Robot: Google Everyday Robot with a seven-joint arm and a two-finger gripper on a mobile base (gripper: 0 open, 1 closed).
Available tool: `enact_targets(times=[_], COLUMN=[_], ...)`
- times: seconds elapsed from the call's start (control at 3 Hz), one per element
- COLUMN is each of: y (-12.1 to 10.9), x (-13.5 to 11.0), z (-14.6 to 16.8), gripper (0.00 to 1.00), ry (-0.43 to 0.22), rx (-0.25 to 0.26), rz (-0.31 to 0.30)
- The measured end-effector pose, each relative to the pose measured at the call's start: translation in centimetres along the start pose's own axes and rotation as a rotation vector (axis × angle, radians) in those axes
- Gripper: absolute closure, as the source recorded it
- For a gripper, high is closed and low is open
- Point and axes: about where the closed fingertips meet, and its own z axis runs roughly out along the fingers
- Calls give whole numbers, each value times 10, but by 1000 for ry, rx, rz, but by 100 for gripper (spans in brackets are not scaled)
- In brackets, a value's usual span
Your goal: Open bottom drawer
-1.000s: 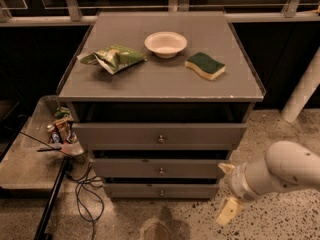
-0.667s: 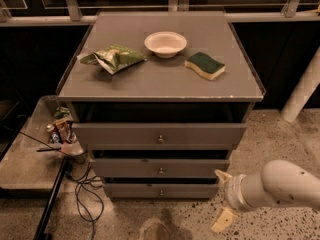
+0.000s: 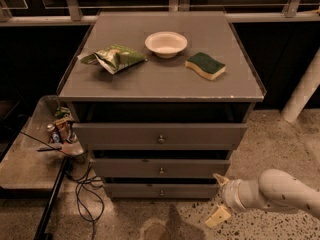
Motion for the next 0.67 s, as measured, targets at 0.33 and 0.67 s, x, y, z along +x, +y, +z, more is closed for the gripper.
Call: enact_targets(times=[0.33,0.67], y=[0,0], x=[0,2], z=[0,5], gripper=[0,0], ry=[0,5], rx=[0,-13], rz=[0,7])
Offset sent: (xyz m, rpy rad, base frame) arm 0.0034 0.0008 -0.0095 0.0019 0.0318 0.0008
